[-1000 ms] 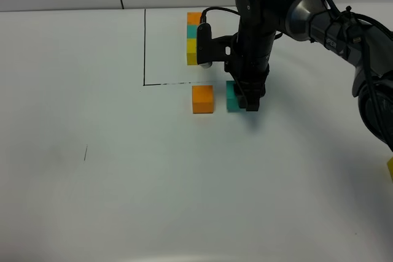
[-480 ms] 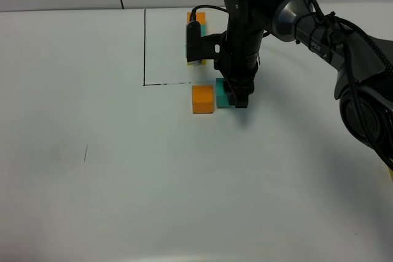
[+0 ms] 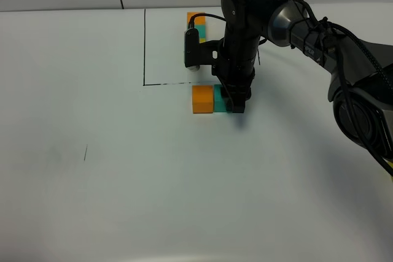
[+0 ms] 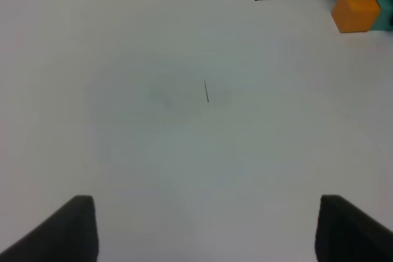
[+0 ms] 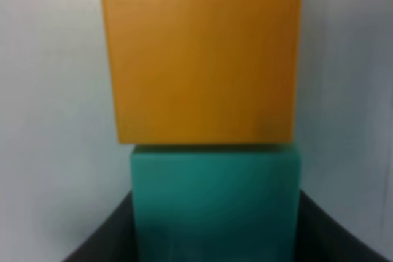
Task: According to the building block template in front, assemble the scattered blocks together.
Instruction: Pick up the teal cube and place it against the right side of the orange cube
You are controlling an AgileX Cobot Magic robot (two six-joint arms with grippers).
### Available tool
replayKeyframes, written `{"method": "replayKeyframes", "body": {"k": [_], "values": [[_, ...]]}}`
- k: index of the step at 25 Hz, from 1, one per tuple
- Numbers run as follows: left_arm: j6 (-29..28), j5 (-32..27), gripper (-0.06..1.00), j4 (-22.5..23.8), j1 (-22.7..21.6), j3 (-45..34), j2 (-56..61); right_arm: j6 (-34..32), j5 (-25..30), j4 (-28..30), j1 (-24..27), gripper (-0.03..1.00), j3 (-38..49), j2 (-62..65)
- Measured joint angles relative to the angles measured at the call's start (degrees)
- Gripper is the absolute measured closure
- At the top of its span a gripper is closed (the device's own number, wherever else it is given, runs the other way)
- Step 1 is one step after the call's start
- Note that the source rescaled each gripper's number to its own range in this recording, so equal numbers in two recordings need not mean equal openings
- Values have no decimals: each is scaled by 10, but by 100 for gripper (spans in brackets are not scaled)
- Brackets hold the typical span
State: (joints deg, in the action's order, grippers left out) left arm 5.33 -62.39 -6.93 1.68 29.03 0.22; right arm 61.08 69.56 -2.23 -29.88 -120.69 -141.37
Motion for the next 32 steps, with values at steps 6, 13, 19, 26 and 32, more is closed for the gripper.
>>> {"method": "replayKeyframes", "body": {"k": [6, 13, 19, 26, 32], "values": [[0, 0, 33, 0, 0, 0, 0, 0, 0, -3, 0, 96, 0, -1], [0, 0, 33, 0, 0, 0, 0, 7, 1, -4, 0, 96, -1, -2], [0, 0, 33, 0, 0, 0, 0, 29, 1, -5, 0, 96, -1, -2], [0, 0, 33, 0, 0, 0, 0, 37, 1, -7, 0, 96, -1, -3], [0, 0, 33, 0, 0, 0, 0, 15, 1, -11, 0, 96, -1, -3]]}}
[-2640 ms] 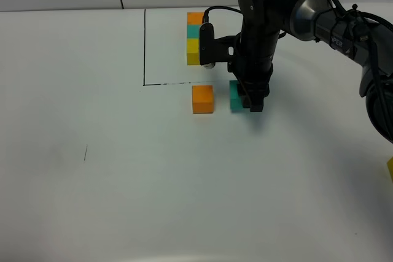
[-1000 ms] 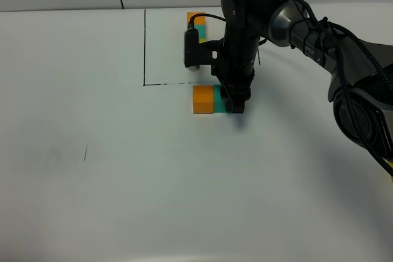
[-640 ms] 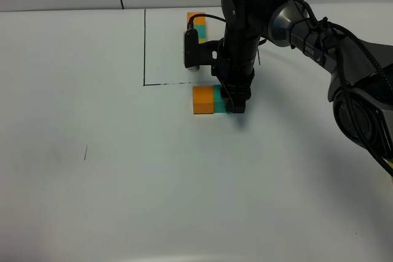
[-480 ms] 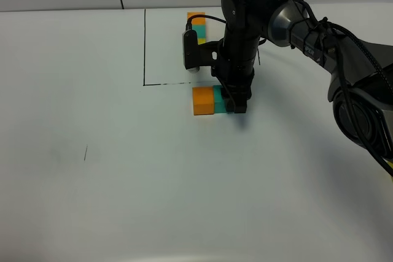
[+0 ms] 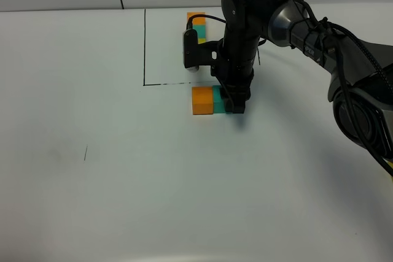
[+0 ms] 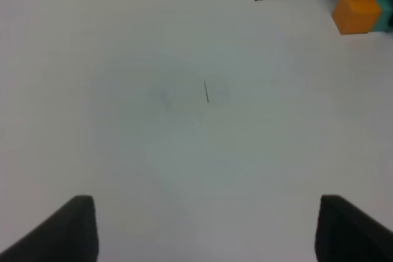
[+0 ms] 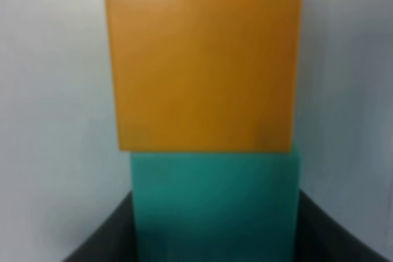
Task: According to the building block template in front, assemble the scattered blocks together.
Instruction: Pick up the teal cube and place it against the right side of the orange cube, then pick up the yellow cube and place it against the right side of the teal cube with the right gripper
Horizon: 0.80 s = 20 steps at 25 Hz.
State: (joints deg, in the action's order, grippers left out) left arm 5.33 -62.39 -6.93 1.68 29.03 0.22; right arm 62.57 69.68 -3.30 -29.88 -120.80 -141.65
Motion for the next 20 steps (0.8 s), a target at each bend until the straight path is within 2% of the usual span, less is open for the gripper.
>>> {"method": "replayKeyframes", "body": {"k": [5, 7, 8, 10, 14, 16, 18, 20], "values": [[0, 0, 33, 0, 0, 0, 0, -12, 0, -1, 0, 96, 0, 0], [0, 0, 33, 0, 0, 0, 0, -16, 0, -1, 0, 92, 0, 0], [0, 0, 33, 0, 0, 0, 0, -18, 0, -5, 0, 87, 0, -1], [0, 0, 33, 0, 0, 0, 0, -19, 0, -11, 0, 70, 0, -5], [0, 0, 33, 0, 0, 0, 0, -26, 1, -4, 0, 25, 0, 0], [0, 0, 33, 0, 0, 0, 0, -46, 1, 6, 1, 8, 0, 10], [0, 0, 33, 0, 0, 0, 0, -76, 0, 18, 4, 1, 0, 26], [0, 0, 33, 0, 0, 0, 0, -112, -1, 27, 11, 0, 2, 44]]}}
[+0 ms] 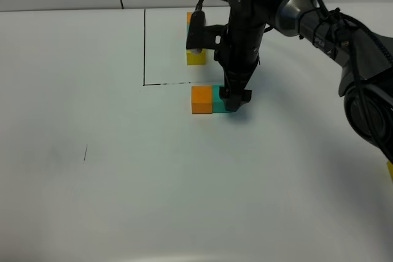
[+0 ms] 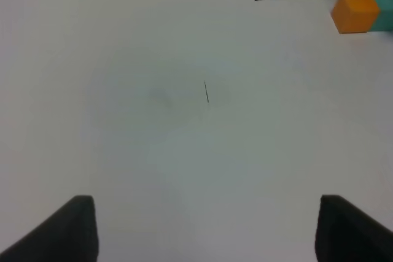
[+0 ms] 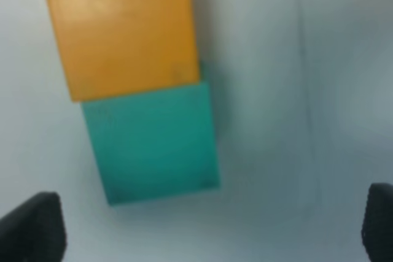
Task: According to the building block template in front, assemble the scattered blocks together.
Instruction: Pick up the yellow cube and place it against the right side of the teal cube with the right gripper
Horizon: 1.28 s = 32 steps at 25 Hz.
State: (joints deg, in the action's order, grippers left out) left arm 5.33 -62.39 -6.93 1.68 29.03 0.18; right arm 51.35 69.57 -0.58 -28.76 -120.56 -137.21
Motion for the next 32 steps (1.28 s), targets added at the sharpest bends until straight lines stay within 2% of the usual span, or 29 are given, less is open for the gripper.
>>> {"method": "replayKeyframes", "body": {"k": [3, 7, 10, 14, 19, 26, 32], "values": [[0, 0, 33, 0, 0, 0, 0, -43, -1, 6, 21, 0, 39, 40], [0, 0, 33, 0, 0, 0, 0, -94, -5, 15, 54, 1, 163, 111], [0, 0, 33, 0, 0, 0, 0, -154, -55, 16, 81, 1, 280, 191], [0, 0, 33, 0, 0, 0, 0, -270, -122, 23, 131, 1, 427, 291], [0, 0, 33, 0, 0, 0, 0, -395, -156, 35, 194, 1, 567, 396], [0, 0, 33, 0, 0, 0, 0, -423, -237, 17, 289, 1, 730, 479], [0, 0, 33, 0, 0, 0, 0, -424, -294, -4, 333, 3, 769, 483]]}}
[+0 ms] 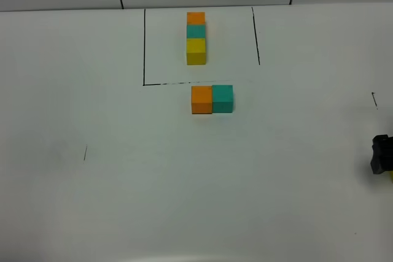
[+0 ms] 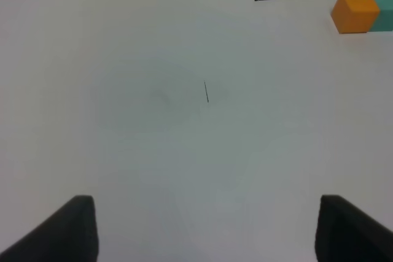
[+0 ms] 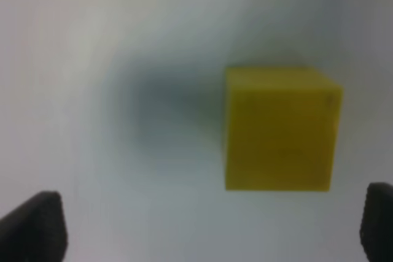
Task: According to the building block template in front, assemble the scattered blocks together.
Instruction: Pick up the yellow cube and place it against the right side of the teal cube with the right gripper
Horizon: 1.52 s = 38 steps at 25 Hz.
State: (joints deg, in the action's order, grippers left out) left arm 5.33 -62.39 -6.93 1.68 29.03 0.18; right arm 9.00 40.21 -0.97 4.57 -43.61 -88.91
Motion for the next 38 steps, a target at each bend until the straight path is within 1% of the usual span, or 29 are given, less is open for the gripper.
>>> {"method": "replayKeyframes", "body": {"k": [6, 12, 15, 17, 19, 20, 22, 23, 26, 29, 32, 35, 38], "values": [[0, 0, 33, 0, 0, 0, 0, 3, -48, -8, 32, 6, 1, -24], [0, 0, 33, 0, 0, 0, 0, 23, -57, -10, 39, 9, 1, -76], [0, 0, 33, 0, 0, 0, 0, 27, -61, -10, 39, 17, 1, -95], [0, 0, 33, 0, 0, 0, 0, 30, -64, -10, 39, 28, 1, -103], [0, 0, 33, 0, 0, 0, 0, 30, -65, -10, 39, 44, 1, -104], [0, 0, 33, 0, 0, 0, 0, 30, -65, -10, 39, 55, 1, -104], [0, 0, 33, 0, 0, 0, 0, 31, -65, -10, 39, 80, 1, -104], [0, 0, 33, 0, 0, 0, 0, 31, -65, -8, 39, 96, 1, -104], [0, 0, 33, 0, 0, 0, 0, 47, -62, 6, 36, 95, -2, -104], [0, 0, 33, 0, 0, 0, 0, 92, -31, 39, 9, 95, -25, -104], [0, 0, 33, 0, 0, 0, 0, 179, 8, 58, -47, 95, -67, -104], [0, 0, 33, 0, 0, 0, 0, 286, 42, 63, -106, 95, -122, -108], [0, 0, 33, 0, 0, 0, 0, 383, 99, 63, -159, 95, -197, -135]]}}
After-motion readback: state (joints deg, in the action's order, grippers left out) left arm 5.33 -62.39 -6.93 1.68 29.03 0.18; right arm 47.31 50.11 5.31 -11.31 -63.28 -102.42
